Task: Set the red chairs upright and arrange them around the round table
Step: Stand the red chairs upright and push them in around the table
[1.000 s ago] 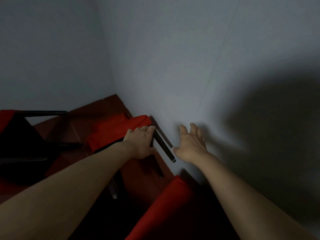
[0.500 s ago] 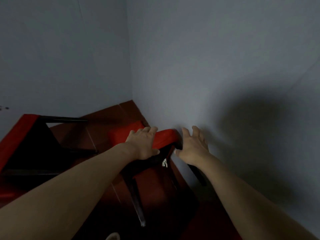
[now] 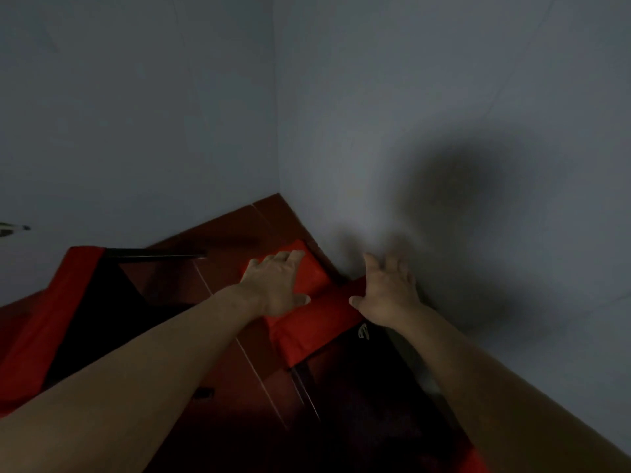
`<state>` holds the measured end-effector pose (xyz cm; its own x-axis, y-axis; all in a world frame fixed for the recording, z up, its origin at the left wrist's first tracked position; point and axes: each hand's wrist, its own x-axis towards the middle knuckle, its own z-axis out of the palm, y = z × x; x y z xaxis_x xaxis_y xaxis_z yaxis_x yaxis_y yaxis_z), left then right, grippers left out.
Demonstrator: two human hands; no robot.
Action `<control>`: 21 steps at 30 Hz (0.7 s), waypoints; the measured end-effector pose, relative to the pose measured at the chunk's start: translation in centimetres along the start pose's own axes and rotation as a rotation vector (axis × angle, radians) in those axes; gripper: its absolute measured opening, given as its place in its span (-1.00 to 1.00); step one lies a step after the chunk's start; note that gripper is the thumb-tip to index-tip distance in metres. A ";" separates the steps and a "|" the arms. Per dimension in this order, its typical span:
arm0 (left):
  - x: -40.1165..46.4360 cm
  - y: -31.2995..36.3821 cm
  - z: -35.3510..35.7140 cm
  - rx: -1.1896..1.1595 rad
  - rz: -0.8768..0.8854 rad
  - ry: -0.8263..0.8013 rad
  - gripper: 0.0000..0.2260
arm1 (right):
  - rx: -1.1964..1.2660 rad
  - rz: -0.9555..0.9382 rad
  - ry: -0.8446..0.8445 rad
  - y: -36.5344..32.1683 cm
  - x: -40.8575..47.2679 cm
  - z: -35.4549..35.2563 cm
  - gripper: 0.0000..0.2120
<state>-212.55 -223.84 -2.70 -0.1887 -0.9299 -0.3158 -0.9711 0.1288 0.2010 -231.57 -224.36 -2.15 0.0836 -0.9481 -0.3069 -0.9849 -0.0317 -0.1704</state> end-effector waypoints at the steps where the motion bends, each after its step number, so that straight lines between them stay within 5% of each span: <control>1: 0.0 -0.9 0.0 -0.004 -0.018 -0.004 -0.21 | -0.003 -0.016 -0.004 -0.6 0.4 0.2 -0.16; 21: -4.1 -14.1 -1.4 -0.082 -0.269 0.083 -0.22 | -0.023 -0.267 -0.056 -15.2 6.3 2.5 -0.16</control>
<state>-197.91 -222.30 -2.91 0.0898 -0.9522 -0.2919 -0.9689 -0.1514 0.1959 -215.70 -229.09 -3.83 0.3488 -0.8861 -0.3051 -0.9298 -0.2864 -0.2312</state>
